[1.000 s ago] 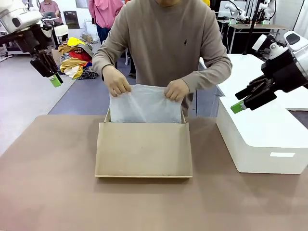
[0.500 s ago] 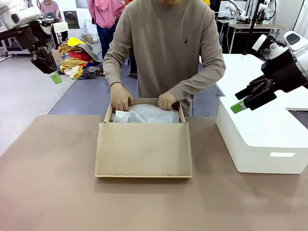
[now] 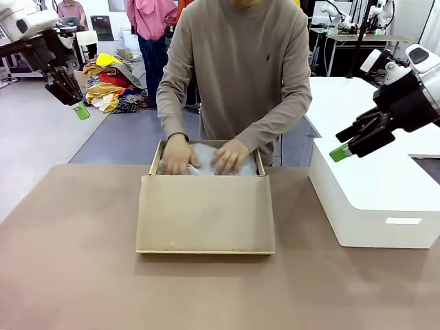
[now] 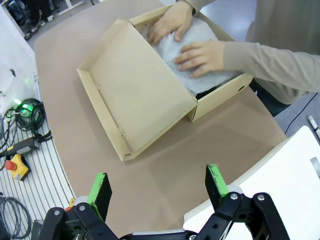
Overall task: Pack the shoes into the box.
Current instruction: Close the Shoes Box.
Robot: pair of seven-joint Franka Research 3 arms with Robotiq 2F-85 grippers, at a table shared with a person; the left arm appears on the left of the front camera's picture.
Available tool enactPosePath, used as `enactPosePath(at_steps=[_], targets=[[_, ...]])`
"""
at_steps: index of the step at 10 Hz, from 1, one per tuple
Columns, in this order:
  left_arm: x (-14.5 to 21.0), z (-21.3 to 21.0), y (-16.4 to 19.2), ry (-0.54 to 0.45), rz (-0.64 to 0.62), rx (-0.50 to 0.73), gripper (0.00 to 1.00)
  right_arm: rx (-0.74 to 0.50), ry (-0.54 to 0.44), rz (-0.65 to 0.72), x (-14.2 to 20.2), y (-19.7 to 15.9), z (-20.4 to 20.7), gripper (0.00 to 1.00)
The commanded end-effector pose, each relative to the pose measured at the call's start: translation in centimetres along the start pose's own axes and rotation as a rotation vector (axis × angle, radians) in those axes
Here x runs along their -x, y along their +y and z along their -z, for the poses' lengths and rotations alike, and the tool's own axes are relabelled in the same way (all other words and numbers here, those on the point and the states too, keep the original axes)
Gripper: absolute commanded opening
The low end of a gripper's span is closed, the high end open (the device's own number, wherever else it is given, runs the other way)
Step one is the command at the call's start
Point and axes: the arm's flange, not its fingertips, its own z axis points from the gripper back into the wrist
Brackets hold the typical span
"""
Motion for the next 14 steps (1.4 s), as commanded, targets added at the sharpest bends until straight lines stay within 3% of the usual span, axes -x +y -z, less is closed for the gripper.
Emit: enactPosePath(at_steps=[1,4,9,11,14], targets=[[0.1,-0.1,0.0,0.014,0.002,-0.012,0.0,-0.013,-0.017,-0.005,0.0,-0.1,0.0,1.0],[0.0,0.0,0.0,0.001,0.0,0.0,0.0,-0.013,-0.017,-0.005,0.0,-0.1,0.0,1.0],[3.6,3.0,1.3,-0.161,-0.076,-0.054,0.0,-0.013,-0.017,-0.005,0.0,-0.1,0.0,1.0],[4.8,5.2,1.0,-0.142,-0.075,-0.106,0.0,-0.013,-0.017,-0.005,0.0,-0.1,0.0,1.0],[6.1,8.7,1.6,-0.149,-0.084,-0.038,0.0,-0.013,-0.017,-0.005,0.0,-0.1,0.0,1.0]])
